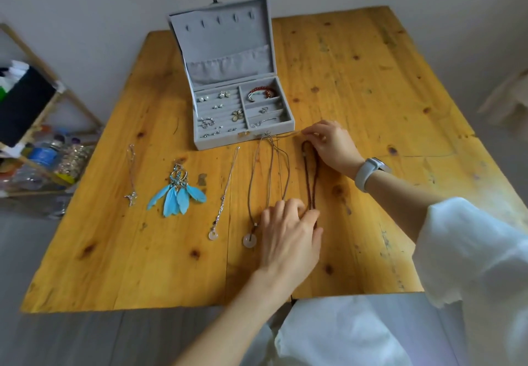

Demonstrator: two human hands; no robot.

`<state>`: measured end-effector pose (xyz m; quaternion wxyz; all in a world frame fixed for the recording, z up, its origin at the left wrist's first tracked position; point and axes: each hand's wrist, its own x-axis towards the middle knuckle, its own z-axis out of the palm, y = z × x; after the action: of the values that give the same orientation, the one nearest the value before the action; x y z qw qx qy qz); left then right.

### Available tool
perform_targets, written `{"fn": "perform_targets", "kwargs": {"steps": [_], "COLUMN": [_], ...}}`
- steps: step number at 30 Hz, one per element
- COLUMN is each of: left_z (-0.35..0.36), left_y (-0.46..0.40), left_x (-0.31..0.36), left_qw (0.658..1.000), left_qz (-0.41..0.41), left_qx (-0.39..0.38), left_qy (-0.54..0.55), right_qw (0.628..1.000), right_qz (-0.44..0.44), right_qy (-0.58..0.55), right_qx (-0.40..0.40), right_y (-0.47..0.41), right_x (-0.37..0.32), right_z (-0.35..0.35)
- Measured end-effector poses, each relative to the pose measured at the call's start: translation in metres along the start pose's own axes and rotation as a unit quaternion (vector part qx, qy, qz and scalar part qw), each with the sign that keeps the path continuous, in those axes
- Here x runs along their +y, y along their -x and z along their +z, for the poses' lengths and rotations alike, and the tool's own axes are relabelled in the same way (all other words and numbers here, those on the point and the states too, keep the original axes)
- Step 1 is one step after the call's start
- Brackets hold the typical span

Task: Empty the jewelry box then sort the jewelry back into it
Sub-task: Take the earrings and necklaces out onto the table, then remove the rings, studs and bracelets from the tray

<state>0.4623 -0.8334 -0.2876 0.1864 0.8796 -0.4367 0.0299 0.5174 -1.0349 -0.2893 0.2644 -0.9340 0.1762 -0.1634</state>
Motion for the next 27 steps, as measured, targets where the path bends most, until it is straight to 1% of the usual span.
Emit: {"fn": "perform_targets", "kwargs": {"steps": [2, 3, 4, 7, 9, 11, 16, 18, 21, 23, 25, 27], "left_z": [0.000, 0.000, 0.000, 0.001, 0.004, 0.006, 0.006, 0.006, 0.002, -0.003, -0.008, -0.014], "left_y": [0.003, 0.003, 0.004, 0.006, 0.008, 0.011, 0.019, 0.021, 0.016, 0.005, -0.013, -0.033], "left_x": [-0.005, -0.008, -0.011, -0.019, -0.025, -0.028, -0.027, -0.027, -0.029, -0.034, -0.044, -0.061], "left_qw": [1.000, 1.000, 0.999, 0.996, 0.993, 0.993, 0.991, 0.991, 0.993, 0.995, 0.997, 0.998], "left_qz": [-0.003, 0.007, 0.021, 0.072, 0.095, 0.099, 0.111, 0.120, 0.120, 0.097, 0.064, 0.042], "left_qx": [-0.002, -0.008, -0.018, -0.050, -0.057, -0.055, -0.050, -0.040, -0.018, 0.000, 0.014, 0.028], "left_qy": [-0.011, -0.016, -0.020, -0.031, -0.038, -0.045, -0.059, -0.049, -0.009, 0.020, 0.042, 0.032], "right_qw": [0.999, 0.998, 0.997, 0.981, 0.964, 0.955, 0.957, 0.965, 0.986, 0.992, 0.991, 0.989], "right_qz": [-0.029, -0.052, -0.075, -0.120, -0.116, -0.113, -0.094, -0.098, -0.089, -0.101, -0.123, -0.133], "right_qy": [-0.001, 0.005, 0.021, 0.125, 0.191, 0.221, 0.210, 0.179, 0.097, 0.055, 0.051, 0.042], "right_qx": [0.026, 0.030, 0.017, -0.092, -0.147, -0.161, -0.175, -0.163, -0.104, -0.050, 0.008, 0.048], "right_y": [0.009, 0.016, 0.023, 0.038, 0.037, 0.029, 0.015, 0.016, 0.016, 0.013, 0.004, -0.009], "right_x": [0.000, 0.001, 0.001, 0.006, 0.011, 0.014, 0.013, 0.012, 0.010, 0.004, -0.008, -0.024], "right_z": [0.001, 0.002, 0.003, 0.006, 0.007, 0.007, 0.003, 0.002, 0.001, 0.000, 0.001, 0.003]}}
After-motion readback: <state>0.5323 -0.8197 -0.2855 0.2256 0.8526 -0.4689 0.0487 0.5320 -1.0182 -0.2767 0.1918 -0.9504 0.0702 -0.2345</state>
